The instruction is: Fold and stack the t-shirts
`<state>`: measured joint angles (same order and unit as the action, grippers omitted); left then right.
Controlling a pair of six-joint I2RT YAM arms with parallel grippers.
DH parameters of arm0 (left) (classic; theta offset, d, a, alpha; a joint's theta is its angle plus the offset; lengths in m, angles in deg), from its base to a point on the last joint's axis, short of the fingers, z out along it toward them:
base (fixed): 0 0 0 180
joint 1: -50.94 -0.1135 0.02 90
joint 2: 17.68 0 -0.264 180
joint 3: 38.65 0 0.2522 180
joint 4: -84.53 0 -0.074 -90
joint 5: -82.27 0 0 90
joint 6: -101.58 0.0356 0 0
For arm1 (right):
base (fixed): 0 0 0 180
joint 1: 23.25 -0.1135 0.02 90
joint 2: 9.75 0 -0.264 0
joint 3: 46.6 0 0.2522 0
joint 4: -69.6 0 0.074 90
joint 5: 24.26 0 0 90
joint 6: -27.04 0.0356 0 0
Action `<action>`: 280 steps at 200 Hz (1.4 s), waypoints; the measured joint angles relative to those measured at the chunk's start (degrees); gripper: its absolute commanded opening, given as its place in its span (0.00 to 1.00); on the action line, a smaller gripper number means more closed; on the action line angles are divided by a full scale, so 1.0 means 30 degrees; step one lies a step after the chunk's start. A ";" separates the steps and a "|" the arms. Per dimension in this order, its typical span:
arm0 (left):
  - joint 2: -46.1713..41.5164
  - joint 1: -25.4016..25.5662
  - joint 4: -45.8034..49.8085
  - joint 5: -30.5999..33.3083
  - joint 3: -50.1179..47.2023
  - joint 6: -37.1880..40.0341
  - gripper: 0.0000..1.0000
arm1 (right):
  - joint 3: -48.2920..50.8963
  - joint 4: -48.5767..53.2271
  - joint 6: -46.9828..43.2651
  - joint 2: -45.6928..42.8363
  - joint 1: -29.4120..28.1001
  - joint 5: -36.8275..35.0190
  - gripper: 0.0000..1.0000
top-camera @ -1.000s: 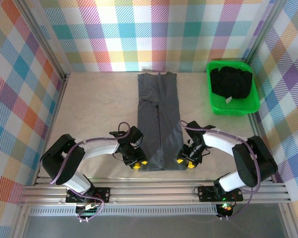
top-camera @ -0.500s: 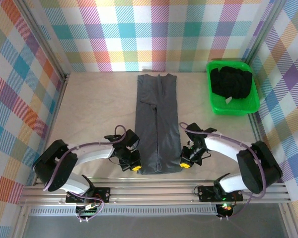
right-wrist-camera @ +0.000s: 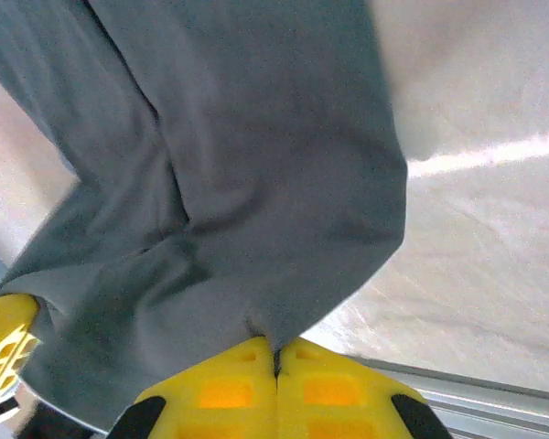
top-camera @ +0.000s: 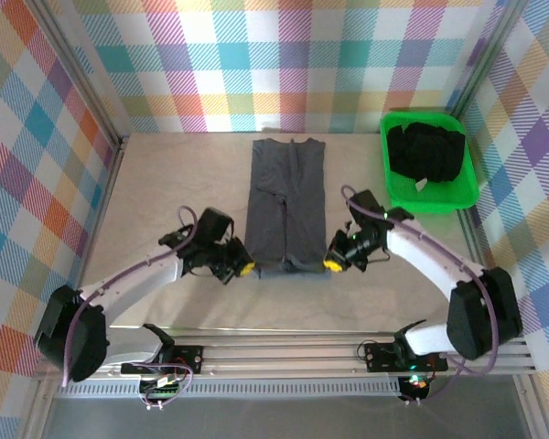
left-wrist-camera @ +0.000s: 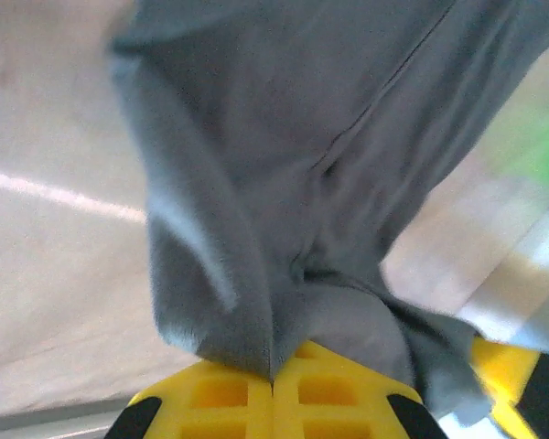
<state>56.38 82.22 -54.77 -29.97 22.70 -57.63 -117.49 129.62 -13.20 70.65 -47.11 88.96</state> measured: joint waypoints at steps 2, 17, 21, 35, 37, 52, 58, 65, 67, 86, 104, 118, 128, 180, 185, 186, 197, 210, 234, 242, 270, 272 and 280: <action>0.0291 -0.0204 -0.0058 -0.0044 0.0313 -0.0029 0.00 | -0.0284 0.0029 -0.0029 0.0189 0.0095 0.0000 0.00; 0.2470 -0.1231 -0.0670 -0.0146 0.2455 0.0117 0.00 | -0.2885 -0.0117 -0.0401 0.2113 0.0787 -0.0138 0.00; 0.3140 -0.1494 -0.0707 -0.0146 0.3118 0.0146 0.00 | -0.3570 -0.0102 -0.0452 0.2645 0.0925 -0.0219 0.00; 0.5260 -0.2142 -0.0772 -0.0233 0.5297 0.0546 0.00 | -0.5530 -0.0124 -0.0685 0.4408 0.1406 -0.0240 0.00; 0.5676 -0.2237 -0.0852 -0.0240 0.5676 0.0670 0.00 | -0.5850 -0.0131 -0.0714 0.4765 0.1486 -0.0226 0.00; 0.7854 -0.2776 -0.1020 -0.0291 0.7832 0.1115 0.00 | -0.7672 -0.0255 -0.0809 0.6768 0.1894 -0.0211 0.00; 0.8677 -0.2994 -0.1027 -0.0277 0.8590 0.1370 0.00 | -0.8240 -0.0372 -0.0852 0.7468 0.1996 -0.0204 0.00; 0.9435 -0.3271 -0.1027 -0.0240 0.9224 0.1588 0.05 | -0.9202 -0.0357 -0.0889 0.8590 0.2135 -0.0197 0.01; 0.9595 -0.3322 -0.0998 -0.0248 0.9384 0.1596 0.09 | -0.9420 -0.0342 -0.0889 0.8786 0.2164 -0.0211 0.03; 1.1424 -0.3971 -0.0707 -0.0233 1.0775 0.2302 0.48 | -1.1526 -0.0350 -0.0954 1.1271 0.2412 -0.0189 0.44; 1.3194 -0.4379 -0.0117 -0.0131 1.2313 0.2885 0.73 | -1.2888 -0.0488 -0.1435 1.2954 0.2572 -0.0219 0.66; 1.3595 -0.4481 0.0182 0.0262 1.2546 0.3395 0.76 | -1.3238 -0.0517 -0.1931 1.3413 0.2645 -0.0364 0.69; 1.3325 -0.4517 0.0284 0.0619 1.2203 0.3606 0.76 | -1.3325 -0.0342 -0.2310 1.3347 0.2710 -0.0561 0.67; 0.6914 -0.3891 -0.0874 0.1384 0.5129 0.2907 0.67 | -0.6921 -0.1974 -0.2623 0.7810 0.2492 -0.1166 0.64; 0.6411 -0.3643 -0.1027 0.1326 0.4401 0.2514 0.67 | -0.5530 -0.2142 -0.2310 0.6834 0.2375 -0.1071 0.64; 0.6309 -0.3592 -0.1056 0.1311 0.4226 0.2492 0.67 | -0.5530 -0.2142 -0.2310 0.6834 0.2375 -0.1071 0.64; 0.5799 -0.3045 -0.1362 0.1209 0.3009 0.1778 0.68 | -0.3235 -0.2463 -0.1749 0.5442 0.2018 -0.0816 0.64; 0.5858 -0.2543 -0.2295 0.1078 0.1639 0.0787 0.69 | -0.1421 -0.3257 -0.1027 0.4889 0.1683 -0.0466 0.63; 0.6747 -0.2259 -0.3242 0.0860 0.0619 -0.0699 0.67 | 0.0255 -0.4291 0.0051 0.5326 0.1348 -0.0051 0.61; 0.6900 -0.2266 -0.3228 0.0721 0.0714 -0.1035 0.66 | 0.0306 -0.4546 0.0291 0.5639 0.1355 -0.0029 0.60; 0.7752 -0.2353 -0.2433 0.0372 0.1515 -0.1676 0.52 | -0.0240 -0.5260 0.0882 0.7249 0.1355 0.0240 0.52; 0.7781 -0.2353 -0.2397 0.0328 0.1537 -0.1632 0.50 | -0.0277 -0.5231 0.0918 0.7286 0.1370 0.0270 0.52; 0.8007 -0.2412 -0.2055 0.0226 0.1792 -0.1785 0.44 | -0.0546 -0.4976 0.1115 0.7482 0.1515 0.0459 0.47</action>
<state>80.40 74.99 -60.94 -29.29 28.08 -62.99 -119.13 114.69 -9.85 93.10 -42.56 90.34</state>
